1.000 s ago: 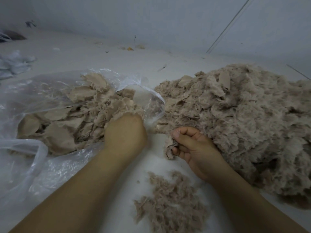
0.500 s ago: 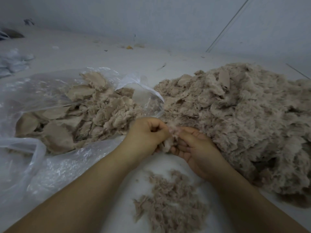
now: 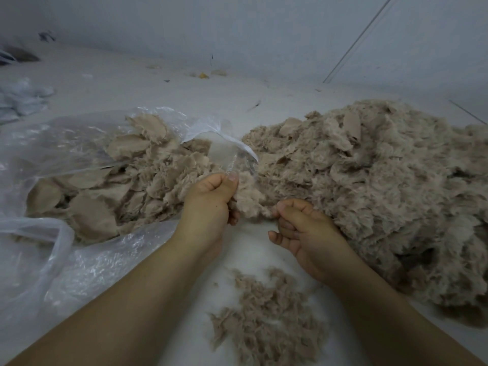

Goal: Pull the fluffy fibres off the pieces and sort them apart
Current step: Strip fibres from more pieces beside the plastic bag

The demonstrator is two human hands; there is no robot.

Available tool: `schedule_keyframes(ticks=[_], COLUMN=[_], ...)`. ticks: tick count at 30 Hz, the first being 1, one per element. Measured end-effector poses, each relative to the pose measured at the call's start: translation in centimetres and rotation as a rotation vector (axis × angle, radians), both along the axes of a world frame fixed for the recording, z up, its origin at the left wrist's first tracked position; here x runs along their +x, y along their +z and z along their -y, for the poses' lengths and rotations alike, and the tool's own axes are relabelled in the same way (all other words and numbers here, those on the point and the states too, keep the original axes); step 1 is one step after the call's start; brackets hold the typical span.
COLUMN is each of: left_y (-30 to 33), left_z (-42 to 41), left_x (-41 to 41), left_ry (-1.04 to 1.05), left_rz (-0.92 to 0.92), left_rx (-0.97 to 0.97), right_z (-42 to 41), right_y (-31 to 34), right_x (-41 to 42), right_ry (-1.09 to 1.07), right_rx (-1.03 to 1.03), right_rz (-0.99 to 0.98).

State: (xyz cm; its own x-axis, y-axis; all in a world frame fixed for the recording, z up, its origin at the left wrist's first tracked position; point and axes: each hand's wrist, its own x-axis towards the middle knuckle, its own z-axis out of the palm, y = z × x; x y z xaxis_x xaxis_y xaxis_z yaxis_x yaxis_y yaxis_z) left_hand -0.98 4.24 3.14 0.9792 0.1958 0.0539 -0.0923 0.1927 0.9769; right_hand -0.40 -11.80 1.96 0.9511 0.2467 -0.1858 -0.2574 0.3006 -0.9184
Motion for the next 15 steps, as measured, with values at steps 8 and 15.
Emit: schedule_keyframes(ticks=[8, 15], left_y=[0.18, 0.01], left_z=[-0.4, 0.0], left_x=[0.31, 0.34], left_ry=[0.111, 0.078], left_rz=[0.022, 0.027], left_rx=[-0.204, -0.203], right_z=[-0.05, 0.01], right_y=[-0.26, -0.08], right_x=[0.29, 0.16], right_ry=[-0.023, -0.018], right_rx=[0.011, 0.015], right_rz=[-0.026, -0.029])
